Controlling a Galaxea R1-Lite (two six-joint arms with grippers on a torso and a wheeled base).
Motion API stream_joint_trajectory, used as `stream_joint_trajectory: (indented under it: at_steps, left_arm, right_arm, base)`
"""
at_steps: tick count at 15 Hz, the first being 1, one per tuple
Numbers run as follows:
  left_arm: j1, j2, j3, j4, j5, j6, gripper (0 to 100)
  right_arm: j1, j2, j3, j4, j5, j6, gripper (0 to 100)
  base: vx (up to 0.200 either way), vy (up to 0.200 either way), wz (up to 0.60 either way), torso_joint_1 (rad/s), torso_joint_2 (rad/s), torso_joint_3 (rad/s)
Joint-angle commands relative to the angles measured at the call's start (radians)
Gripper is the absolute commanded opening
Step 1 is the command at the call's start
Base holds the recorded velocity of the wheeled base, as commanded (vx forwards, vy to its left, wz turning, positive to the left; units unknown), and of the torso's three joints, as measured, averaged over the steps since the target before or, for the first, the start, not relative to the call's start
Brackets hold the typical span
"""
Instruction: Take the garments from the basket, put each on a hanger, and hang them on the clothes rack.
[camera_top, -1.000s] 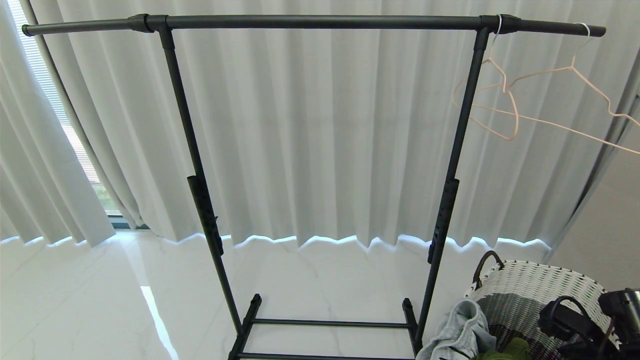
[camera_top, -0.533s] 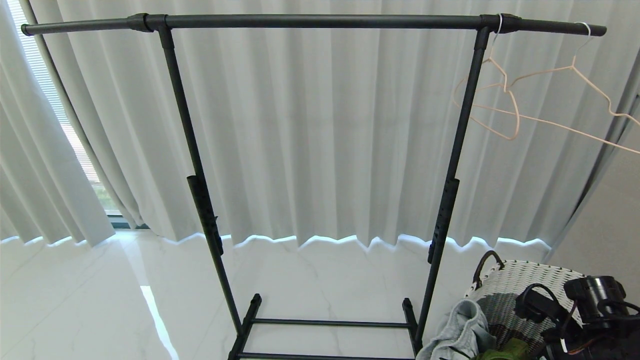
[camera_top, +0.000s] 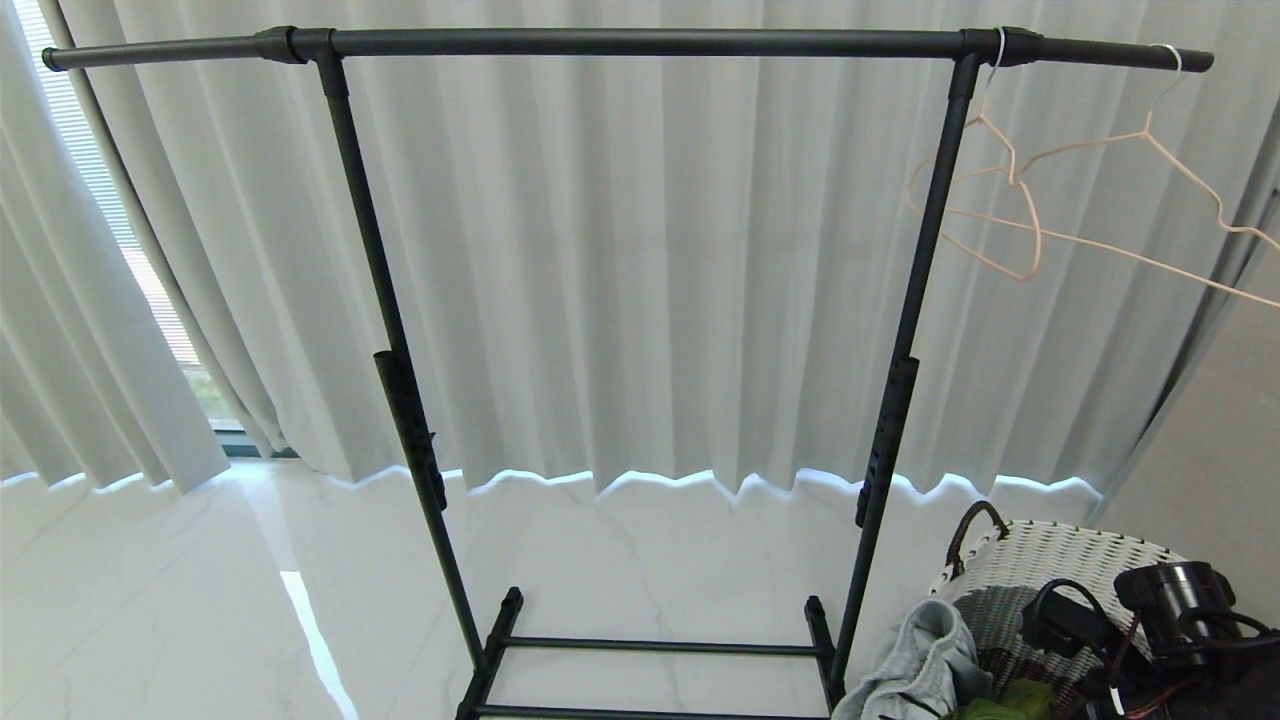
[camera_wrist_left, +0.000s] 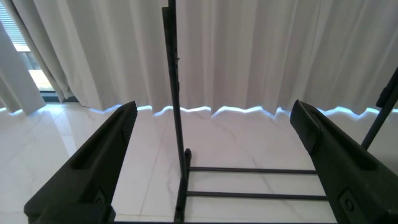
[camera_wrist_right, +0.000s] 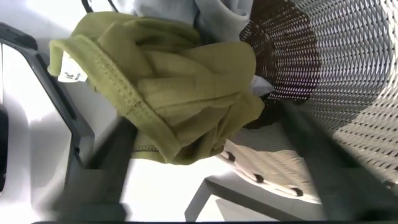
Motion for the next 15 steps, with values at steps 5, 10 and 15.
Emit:
stream_joint_trajectory:
  at_steps: [5, 10, 15]
  left_arm:
    - [0.0, 0.002, 0.0, 0.0, 0.0, 0.0, 100]
    - [0.0, 0.0, 0.0, 0.0, 0.0, 0.0, 100]
    - [0.0, 0.002, 0.0, 0.0, 0.0, 0.002, 100]
  right_arm:
    - [0.015, -0.044, 0.016, 0.0, -0.015, 0.002, 0]
    - [0.022, -0.301, 0.043, 0.054, -0.057, -0.002, 0]
    - [0.065, -0.7, -0.402, 0.853, -0.06, -0.001, 0]
  base:
    - [0.0, 0.0, 0.0, 0.0, 0.0, 0.0]
    - [0.0, 0.0, 0.0, 0.0, 0.0, 0.0]
    - [0.0, 0.0, 0.0, 0.0, 0.0, 0.0]
